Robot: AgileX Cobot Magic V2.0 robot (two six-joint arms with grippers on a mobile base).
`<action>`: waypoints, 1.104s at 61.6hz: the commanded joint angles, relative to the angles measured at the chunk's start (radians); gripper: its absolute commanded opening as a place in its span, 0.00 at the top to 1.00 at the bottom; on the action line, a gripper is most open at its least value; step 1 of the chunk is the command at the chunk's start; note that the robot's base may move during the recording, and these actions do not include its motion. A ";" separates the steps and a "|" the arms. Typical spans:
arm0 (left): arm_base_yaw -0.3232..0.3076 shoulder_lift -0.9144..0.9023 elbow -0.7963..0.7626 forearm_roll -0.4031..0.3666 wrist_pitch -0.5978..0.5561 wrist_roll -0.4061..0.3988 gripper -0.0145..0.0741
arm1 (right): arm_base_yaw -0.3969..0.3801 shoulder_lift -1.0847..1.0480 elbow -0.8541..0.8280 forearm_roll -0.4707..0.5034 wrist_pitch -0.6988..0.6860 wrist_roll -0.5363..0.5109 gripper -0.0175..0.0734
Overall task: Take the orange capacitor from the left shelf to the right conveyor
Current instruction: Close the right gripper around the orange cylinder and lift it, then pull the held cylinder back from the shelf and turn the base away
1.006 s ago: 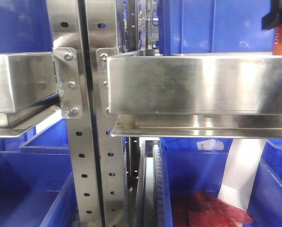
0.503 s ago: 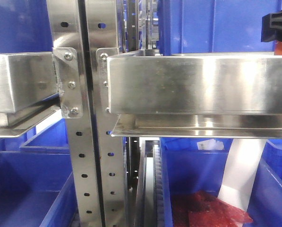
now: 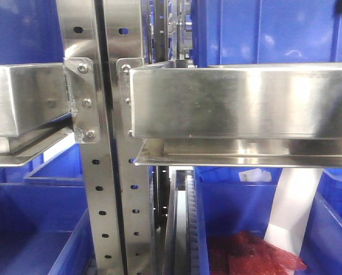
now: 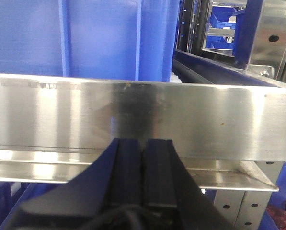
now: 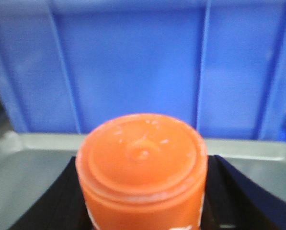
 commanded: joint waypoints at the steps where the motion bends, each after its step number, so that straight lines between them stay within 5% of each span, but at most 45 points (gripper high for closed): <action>1: 0.001 -0.011 -0.005 -0.002 -0.089 -0.001 0.98 | -0.006 -0.137 -0.032 -0.020 0.054 -0.006 0.75; 25: 0.001 -0.011 -0.005 -0.002 -0.089 -0.001 0.98 | -0.006 -0.574 0.008 -0.050 0.533 -0.010 0.75; 51: 0.001 -0.011 -0.005 -0.002 -0.089 -0.001 0.98 | -0.006 -0.993 0.099 -0.052 0.765 -0.063 0.75; 68: 0.001 -0.011 -0.005 -0.002 -0.089 -0.001 0.98 | -0.006 -1.112 0.099 -0.052 0.792 -0.063 0.75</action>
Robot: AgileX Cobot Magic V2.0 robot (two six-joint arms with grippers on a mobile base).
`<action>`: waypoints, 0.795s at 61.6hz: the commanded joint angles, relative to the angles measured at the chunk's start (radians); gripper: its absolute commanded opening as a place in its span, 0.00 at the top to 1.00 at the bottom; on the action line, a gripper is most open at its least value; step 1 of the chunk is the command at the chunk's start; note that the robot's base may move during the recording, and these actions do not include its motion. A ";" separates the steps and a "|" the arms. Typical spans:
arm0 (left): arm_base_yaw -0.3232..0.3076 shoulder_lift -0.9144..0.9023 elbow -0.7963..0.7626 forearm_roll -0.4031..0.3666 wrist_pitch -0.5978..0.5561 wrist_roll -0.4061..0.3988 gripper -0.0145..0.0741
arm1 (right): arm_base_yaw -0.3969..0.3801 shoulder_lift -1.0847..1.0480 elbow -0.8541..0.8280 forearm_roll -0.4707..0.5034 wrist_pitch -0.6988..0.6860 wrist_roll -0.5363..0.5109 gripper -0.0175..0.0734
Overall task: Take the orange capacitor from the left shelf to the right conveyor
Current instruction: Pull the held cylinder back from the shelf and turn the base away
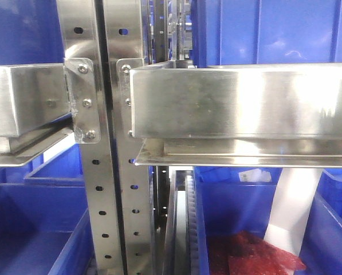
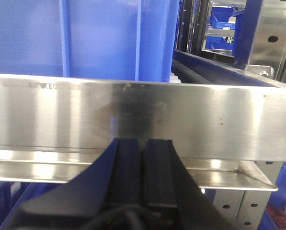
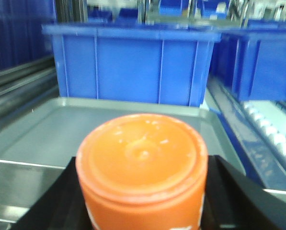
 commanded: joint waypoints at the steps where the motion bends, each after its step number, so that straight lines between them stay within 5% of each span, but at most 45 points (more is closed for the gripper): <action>1: 0.001 -0.011 -0.005 -0.002 -0.089 -0.001 0.98 | -0.006 -0.002 -0.023 -0.011 -0.084 -0.012 0.75; 49: 0.001 -0.011 -0.005 -0.002 -0.089 -0.001 0.98 | -0.006 -0.002 -0.023 -0.011 -0.083 -0.012 0.75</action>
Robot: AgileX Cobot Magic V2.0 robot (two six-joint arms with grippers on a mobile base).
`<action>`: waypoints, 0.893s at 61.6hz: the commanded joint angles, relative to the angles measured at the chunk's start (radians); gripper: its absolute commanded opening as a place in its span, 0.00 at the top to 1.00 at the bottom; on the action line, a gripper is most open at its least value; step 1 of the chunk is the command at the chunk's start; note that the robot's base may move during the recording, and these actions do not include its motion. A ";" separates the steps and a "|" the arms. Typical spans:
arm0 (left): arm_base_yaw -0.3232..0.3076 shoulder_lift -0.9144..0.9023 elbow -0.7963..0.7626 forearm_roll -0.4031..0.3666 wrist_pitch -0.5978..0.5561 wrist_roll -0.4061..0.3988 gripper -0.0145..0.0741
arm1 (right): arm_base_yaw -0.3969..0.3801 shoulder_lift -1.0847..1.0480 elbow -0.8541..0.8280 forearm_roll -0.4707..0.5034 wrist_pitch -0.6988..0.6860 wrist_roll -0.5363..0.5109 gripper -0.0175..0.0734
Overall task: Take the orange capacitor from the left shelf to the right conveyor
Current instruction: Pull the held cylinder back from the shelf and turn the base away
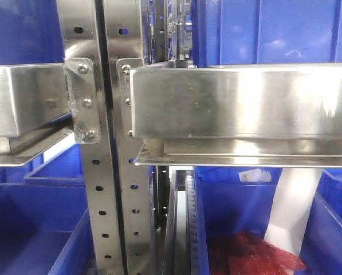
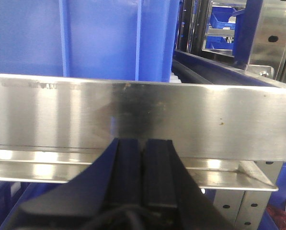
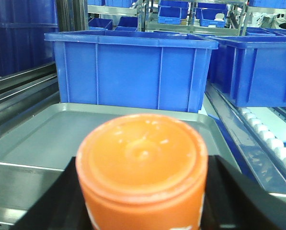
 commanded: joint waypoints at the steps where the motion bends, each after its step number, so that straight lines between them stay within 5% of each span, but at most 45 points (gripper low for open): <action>1: 0.001 -0.011 -0.005 -0.002 -0.089 -0.001 0.98 | -0.006 0.014 -0.023 -0.010 -0.087 -0.009 0.75; 55: -0.008 -0.011 -0.005 -0.002 -0.089 -0.001 0.98 | -0.006 0.014 -0.023 -0.010 -0.087 -0.009 0.75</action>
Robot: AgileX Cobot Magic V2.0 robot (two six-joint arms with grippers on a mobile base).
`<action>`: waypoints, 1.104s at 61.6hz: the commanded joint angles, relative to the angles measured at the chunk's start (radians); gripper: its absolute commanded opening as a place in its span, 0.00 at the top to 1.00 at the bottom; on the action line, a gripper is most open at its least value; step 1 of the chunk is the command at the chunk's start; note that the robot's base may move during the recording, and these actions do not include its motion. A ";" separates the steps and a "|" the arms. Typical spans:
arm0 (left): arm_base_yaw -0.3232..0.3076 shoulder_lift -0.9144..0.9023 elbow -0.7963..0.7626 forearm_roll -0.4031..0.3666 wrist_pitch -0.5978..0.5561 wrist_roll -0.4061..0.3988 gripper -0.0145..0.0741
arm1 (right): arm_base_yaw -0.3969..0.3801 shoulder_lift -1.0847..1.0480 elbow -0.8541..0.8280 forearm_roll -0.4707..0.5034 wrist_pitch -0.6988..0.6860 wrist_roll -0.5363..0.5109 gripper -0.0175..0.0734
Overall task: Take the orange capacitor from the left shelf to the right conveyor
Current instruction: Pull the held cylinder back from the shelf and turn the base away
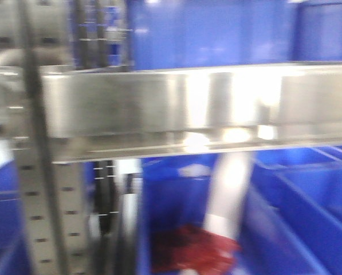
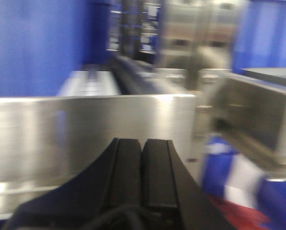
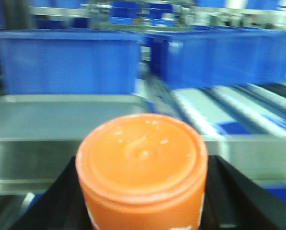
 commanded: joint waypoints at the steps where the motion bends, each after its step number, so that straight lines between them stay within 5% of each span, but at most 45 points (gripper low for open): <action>1: -0.006 -0.011 -0.005 -0.002 -0.089 -0.001 0.98 | -0.006 0.014 -0.023 -0.010 -0.089 -0.009 0.75; 68: -0.006 -0.011 -0.005 -0.002 -0.089 -0.001 0.98 | -0.006 0.014 -0.023 -0.010 -0.089 -0.009 0.75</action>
